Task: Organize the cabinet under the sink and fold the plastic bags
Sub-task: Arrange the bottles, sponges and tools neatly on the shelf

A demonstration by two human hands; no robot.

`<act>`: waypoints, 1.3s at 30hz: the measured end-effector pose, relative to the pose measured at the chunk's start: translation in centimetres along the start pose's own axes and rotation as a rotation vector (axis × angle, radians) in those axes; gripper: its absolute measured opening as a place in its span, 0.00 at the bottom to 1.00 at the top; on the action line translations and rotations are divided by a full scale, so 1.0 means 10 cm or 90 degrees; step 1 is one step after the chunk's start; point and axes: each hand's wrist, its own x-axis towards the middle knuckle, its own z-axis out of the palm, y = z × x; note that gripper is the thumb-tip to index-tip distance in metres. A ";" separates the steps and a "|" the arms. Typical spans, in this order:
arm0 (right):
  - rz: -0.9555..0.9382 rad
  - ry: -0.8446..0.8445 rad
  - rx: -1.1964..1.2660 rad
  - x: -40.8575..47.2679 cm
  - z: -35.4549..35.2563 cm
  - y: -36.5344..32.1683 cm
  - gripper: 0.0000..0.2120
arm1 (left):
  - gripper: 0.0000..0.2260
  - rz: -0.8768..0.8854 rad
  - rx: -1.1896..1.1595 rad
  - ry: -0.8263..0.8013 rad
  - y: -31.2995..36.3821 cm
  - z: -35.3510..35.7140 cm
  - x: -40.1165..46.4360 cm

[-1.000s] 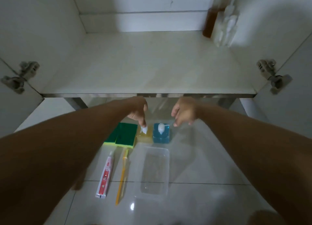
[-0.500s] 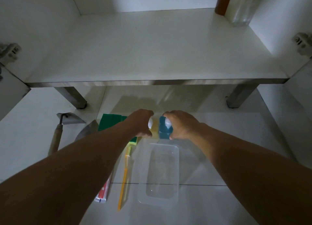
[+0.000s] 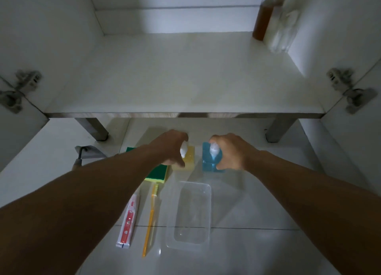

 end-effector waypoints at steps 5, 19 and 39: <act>-0.012 0.000 -0.046 -0.27 -0.66 -0.02 0.25 | 0.37 0.032 0.036 -0.018 0.28 -0.67 -0.19; 0.083 0.088 -0.095 -0.44 -2.39 0.16 0.26 | 0.39 0.084 0.058 0.104 0.98 -1.96 -0.11; 0.232 0.065 -0.199 1.12 -2.62 1.69 0.37 | 0.36 0.138 -0.070 0.114 1.59 -1.62 1.78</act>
